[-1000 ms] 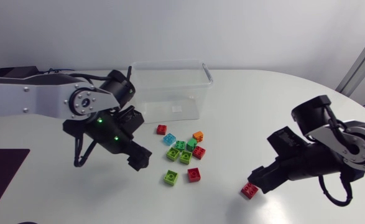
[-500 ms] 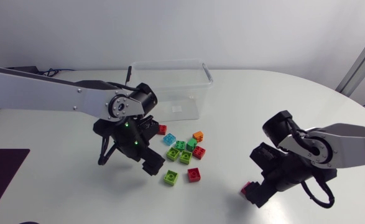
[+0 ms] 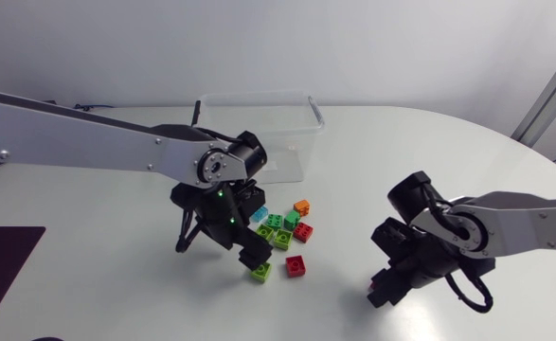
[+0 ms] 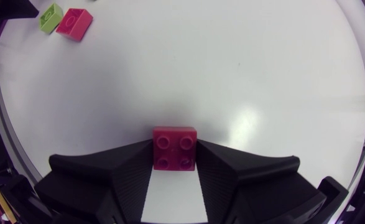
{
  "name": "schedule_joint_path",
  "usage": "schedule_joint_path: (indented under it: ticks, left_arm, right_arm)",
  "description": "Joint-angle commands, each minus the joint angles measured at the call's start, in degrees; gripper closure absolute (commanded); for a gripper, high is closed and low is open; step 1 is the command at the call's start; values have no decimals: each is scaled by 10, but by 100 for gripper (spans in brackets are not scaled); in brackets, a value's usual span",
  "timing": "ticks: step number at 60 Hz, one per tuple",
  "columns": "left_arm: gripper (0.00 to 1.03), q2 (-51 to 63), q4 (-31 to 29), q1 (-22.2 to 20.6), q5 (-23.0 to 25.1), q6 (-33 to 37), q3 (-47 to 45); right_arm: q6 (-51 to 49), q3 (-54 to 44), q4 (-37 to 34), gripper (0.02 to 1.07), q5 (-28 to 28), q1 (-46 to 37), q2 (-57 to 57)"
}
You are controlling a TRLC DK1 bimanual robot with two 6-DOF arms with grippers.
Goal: Place the duplo bricks in the container
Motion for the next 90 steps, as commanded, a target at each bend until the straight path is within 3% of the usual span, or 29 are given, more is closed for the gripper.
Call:
schedule_joint_path:
  ticks: [1,20,28,33,45,69,90]
  left_arm:
    - [12,27,-11,-13,3,-18,23]
    - [18,77,-18,-55,3,-51,49]
    - [32,86,-5,-50,3,-61,42]
    - [48,86,6,-47,3,-66,31]
    - [61,42,25,-41,4,-69,-10]
    - [62,-118,21,32,12,-54,-66]
    - [62,-151,22,41,15,-47,-96]
  right_arm:
    - [-11,-7,-2,71,8,-6,-19]
    - [-2,24,-33,71,28,-12,-71]
    - [-2,55,-49,71,28,-19,-85]
    - [0,80,-55,71,27,-25,-84]
    - [21,136,-52,71,22,-27,-48]
    - [82,299,-49,71,18,28,48]
    - [102,471,-58,70,30,48,156]
